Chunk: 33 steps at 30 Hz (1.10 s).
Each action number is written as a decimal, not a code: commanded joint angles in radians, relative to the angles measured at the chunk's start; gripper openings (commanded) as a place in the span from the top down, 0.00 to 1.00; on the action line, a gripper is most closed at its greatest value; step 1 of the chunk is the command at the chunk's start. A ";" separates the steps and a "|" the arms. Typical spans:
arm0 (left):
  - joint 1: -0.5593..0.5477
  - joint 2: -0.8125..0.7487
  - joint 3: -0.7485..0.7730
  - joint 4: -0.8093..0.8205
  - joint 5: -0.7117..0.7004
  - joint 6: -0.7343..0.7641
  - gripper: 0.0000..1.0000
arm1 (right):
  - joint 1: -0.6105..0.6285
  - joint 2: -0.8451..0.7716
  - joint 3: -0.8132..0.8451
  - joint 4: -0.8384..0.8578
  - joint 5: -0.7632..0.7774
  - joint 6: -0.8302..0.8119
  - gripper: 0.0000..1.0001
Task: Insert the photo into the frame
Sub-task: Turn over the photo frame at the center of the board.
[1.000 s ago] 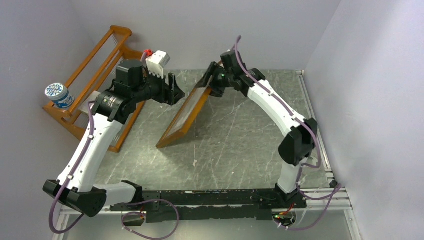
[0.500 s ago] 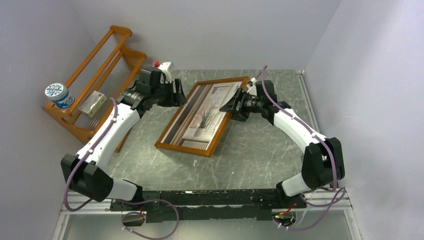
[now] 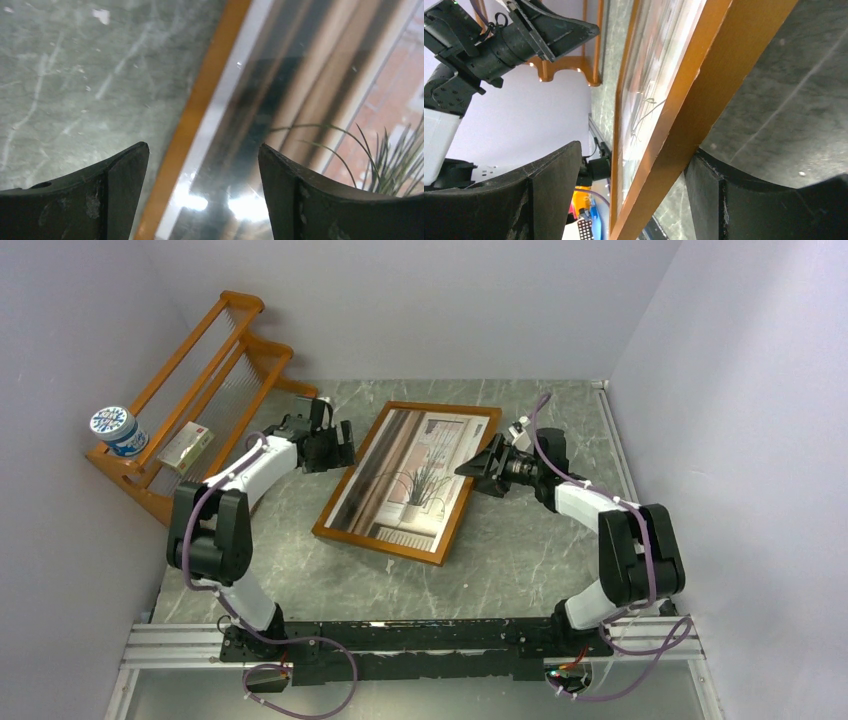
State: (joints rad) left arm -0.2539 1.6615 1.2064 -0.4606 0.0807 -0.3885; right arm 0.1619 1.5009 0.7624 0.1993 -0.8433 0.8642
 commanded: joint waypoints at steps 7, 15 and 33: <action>0.104 0.135 0.021 0.138 0.204 -0.006 0.19 | -0.043 0.137 0.002 0.155 0.062 -0.027 0.24; 0.105 0.185 -0.038 0.174 0.219 -0.028 0.23 | -0.053 0.209 0.156 -0.159 0.326 -0.109 0.22; 0.097 0.201 -0.117 0.248 0.530 -0.098 0.41 | -0.048 0.360 0.328 -0.355 0.426 -0.095 0.21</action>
State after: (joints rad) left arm -0.1463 1.8484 1.1004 -0.2512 0.4797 -0.4431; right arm 0.1120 1.8286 1.0496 -0.1814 -0.3923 0.7662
